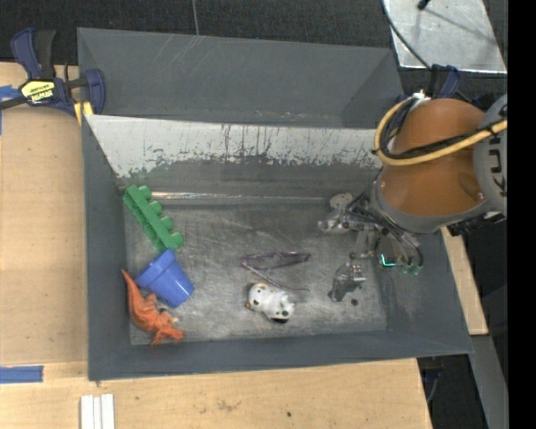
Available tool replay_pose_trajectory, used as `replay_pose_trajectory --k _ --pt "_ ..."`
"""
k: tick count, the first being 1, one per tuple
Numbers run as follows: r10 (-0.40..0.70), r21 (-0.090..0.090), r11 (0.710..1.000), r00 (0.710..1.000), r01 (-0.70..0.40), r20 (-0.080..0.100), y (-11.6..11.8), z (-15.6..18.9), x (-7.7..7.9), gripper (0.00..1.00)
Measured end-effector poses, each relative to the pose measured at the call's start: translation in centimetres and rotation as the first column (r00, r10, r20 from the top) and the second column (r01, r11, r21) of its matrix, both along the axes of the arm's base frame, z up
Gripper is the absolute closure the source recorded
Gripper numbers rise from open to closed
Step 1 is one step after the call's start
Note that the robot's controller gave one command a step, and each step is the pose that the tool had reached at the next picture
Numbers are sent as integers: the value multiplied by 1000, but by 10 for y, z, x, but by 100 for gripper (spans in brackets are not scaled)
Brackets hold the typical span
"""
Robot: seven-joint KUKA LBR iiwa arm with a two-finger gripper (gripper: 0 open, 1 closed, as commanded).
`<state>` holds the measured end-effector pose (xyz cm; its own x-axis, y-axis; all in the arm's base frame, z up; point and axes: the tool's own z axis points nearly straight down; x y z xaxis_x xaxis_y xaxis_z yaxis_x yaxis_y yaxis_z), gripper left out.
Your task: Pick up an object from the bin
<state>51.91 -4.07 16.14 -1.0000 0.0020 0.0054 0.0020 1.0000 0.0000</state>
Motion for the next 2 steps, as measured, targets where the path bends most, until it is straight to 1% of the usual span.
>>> replay_pose_trajectory --k 1,2 --pt "2 -1 1000 1000 -1 8 0 4 2 0" --pt "99 -1 995 995 -99 12 48 -57 24 0"
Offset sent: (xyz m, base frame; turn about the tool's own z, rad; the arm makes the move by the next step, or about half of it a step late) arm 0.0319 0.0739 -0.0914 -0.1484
